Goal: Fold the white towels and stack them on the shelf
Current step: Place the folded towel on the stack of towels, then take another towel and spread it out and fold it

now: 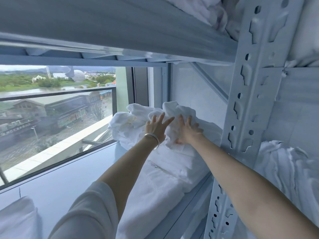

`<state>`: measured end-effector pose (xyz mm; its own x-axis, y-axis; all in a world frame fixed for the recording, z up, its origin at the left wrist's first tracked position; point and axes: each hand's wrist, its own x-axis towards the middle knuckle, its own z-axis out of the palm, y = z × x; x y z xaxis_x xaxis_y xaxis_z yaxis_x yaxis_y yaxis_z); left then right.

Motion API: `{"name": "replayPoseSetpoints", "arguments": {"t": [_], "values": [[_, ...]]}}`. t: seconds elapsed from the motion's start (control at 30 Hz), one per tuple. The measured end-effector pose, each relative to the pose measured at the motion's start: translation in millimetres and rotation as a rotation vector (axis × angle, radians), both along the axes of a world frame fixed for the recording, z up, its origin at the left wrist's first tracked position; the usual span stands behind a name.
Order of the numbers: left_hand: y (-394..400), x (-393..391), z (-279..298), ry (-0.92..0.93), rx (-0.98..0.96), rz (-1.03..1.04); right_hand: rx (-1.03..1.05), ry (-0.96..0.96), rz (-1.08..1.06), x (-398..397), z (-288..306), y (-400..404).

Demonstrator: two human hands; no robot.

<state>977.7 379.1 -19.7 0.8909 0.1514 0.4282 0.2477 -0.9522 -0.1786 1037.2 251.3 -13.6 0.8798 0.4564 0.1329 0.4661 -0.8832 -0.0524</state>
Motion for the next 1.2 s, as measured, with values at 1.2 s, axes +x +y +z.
{"name": "replayPoseSetpoints", "arguments": {"t": [1.2], "values": [[84.3, -261.2, 13.2, -0.587, -0.273, 0.287, 0.425, -0.293, 0.737, -226.9, 34.9, 109.0]]}}
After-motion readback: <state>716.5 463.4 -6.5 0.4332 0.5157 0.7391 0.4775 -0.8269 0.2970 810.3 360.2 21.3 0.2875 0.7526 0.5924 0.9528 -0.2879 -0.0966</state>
